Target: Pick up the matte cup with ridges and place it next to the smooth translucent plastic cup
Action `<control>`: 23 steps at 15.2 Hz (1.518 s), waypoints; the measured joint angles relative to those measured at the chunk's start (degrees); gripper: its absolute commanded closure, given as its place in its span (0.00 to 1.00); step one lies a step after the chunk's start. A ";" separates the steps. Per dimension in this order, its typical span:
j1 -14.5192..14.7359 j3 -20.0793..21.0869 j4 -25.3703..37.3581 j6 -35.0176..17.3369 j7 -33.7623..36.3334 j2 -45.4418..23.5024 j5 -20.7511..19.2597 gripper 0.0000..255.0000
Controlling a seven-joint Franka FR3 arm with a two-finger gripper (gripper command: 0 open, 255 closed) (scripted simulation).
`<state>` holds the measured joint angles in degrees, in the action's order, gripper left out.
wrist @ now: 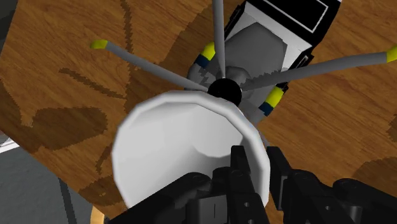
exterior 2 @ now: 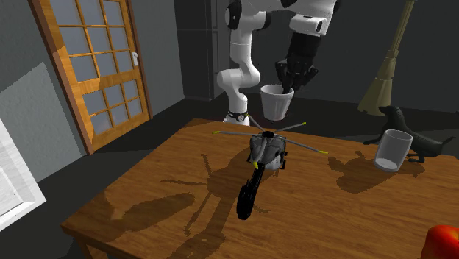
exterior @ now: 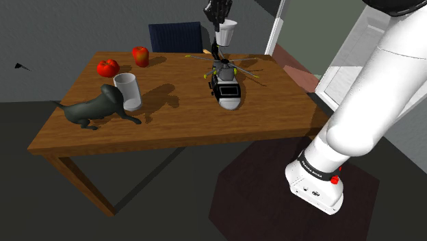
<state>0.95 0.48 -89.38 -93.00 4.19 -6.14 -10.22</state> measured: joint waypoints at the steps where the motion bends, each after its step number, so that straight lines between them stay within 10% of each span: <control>1: 0.78 0.63 -0.58 0.05 1.42 0.41 -0.01 1.00; 12: 9.31 6.85 7.50 4.70 15.46 -5.55 -0.37 1.00; 23: 19.20 10.59 29.48 13.66 26.55 -20.63 -2.68 1.00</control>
<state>20.15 11.07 -59.91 -79.34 30.74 -26.77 -12.90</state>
